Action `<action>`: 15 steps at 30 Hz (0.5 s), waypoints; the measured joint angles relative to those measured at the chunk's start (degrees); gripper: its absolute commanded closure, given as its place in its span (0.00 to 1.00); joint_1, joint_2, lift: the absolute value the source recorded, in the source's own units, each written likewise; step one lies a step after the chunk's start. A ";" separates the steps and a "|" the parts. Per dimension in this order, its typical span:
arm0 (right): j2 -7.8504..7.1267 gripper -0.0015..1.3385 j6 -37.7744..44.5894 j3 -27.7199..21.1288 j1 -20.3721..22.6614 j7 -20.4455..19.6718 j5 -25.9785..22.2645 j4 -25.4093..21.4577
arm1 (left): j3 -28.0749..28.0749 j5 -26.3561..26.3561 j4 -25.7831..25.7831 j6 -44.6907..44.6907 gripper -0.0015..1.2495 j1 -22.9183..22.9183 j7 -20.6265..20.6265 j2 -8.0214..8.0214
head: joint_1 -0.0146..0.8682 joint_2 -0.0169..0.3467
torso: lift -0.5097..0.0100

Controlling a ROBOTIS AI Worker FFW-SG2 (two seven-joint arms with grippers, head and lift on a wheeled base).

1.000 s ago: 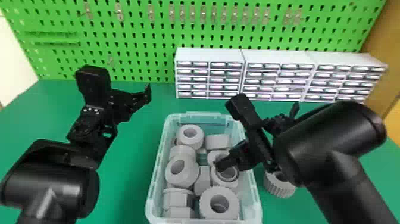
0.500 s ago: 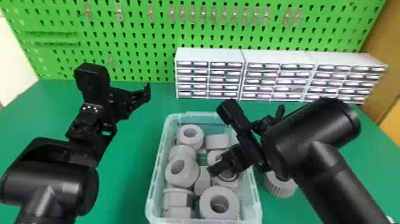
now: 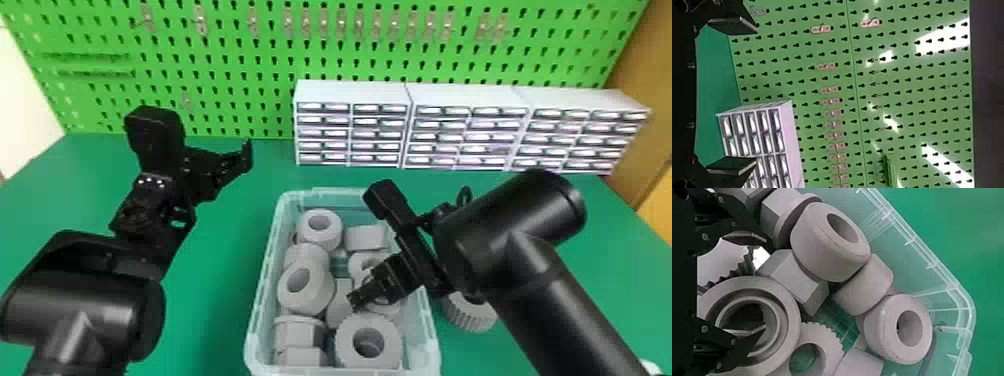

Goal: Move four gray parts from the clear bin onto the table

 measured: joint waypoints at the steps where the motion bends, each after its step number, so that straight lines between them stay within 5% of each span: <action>1: 0.05 0.37 0.00 0.10 -0.09 0.00 0.00 0.20 | 0.00 0.00 0.00 0.01 0.09 0.00 0.00 0.00 | 0.78 0.14 | 0.89; 15: 0.79 0.37 -0.82 1.20 -1.28 0.00 -0.16 3.74 | 0.16 0.32 0.15 0.15 0.10 0.03 -0.29 0.05 | 0.78 0.14 | 0.89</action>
